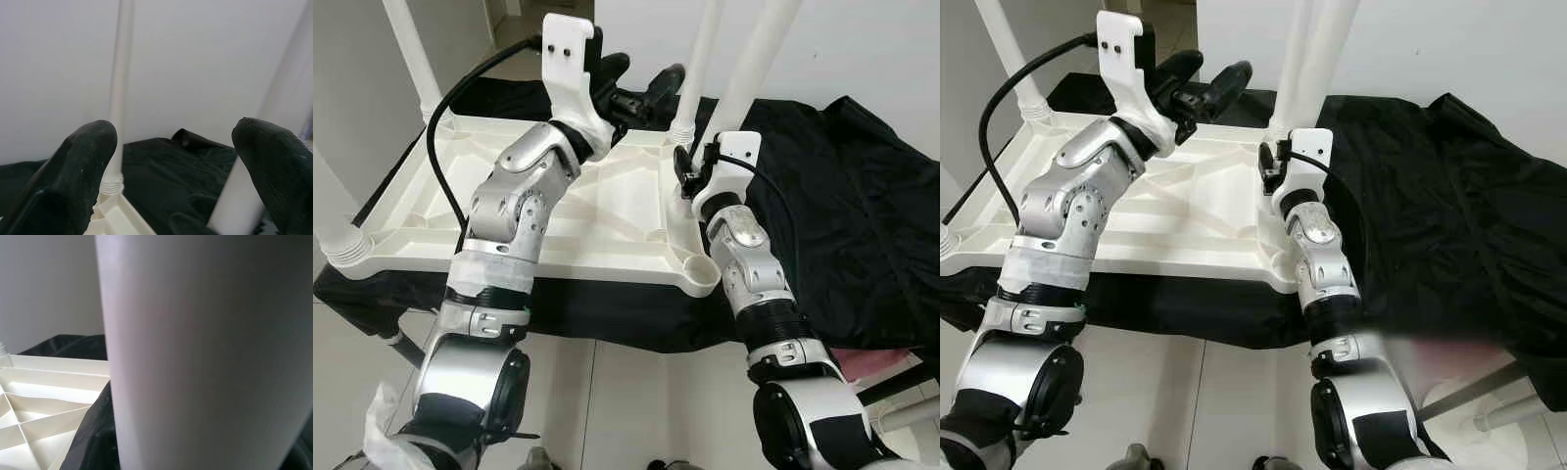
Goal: Building children table
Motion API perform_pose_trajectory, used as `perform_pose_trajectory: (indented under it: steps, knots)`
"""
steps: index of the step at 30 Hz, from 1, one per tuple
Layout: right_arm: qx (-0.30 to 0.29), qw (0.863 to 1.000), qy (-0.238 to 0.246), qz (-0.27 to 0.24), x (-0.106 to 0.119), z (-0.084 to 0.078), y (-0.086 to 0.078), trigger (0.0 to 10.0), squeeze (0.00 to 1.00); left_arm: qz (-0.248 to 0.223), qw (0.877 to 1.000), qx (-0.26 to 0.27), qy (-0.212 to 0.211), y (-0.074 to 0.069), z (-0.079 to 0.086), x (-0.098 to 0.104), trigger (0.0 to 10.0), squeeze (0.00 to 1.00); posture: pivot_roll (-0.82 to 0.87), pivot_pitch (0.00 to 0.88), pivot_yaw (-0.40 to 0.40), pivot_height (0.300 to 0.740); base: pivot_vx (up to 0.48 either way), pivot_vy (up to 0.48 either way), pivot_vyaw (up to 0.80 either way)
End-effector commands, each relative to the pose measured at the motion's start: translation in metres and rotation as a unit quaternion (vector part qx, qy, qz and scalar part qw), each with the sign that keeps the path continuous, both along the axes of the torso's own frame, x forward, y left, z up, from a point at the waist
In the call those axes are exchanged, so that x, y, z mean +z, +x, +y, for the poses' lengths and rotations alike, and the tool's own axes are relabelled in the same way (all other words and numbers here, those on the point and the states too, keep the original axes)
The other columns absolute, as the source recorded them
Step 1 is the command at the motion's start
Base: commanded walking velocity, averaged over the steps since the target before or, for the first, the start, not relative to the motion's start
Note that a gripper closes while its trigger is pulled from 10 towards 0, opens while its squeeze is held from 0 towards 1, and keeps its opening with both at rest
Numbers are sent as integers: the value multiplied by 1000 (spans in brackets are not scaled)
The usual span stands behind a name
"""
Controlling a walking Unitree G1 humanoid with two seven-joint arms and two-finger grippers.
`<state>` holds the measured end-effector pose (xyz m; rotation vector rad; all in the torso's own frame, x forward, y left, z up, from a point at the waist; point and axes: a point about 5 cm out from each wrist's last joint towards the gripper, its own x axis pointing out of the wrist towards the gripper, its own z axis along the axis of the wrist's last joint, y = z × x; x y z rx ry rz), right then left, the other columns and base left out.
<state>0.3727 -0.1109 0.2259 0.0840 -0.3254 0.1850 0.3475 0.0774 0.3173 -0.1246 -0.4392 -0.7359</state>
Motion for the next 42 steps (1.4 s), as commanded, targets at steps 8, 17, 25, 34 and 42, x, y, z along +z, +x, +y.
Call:
perform_pose_trajectory:
  steps: [8,17,25,34,42]
  knots:
    - [14,1000,3,-21,-8,-9,-13,10000,0,28,996,84,4,-1,27,-29,10000,0,27,36,-60,740,0,0,0]
    - [-3,1000,-23,-8,-27,-24,-23,10000,0,52,991,118,30,-9,46,-63,10000,0,37,11,-51,740,0,0,0]
    - [13,999,-34,-16,-36,-23,-33,10000,0,69,982,162,65,-17,59,-94,10000,0,47,25,-56,740,0,0,0]
    - [23,999,-40,-24,-32,-20,-34,10000,0,83,983,151,65,-28,59,-106,10000,0,45,56,-52,740,0,0,0]
    - [9,999,-44,-22,-36,-25,-38,10000,0,127,970,203,48,-28,71,-128,10000,0,43,80,-47,740,0,0,0]
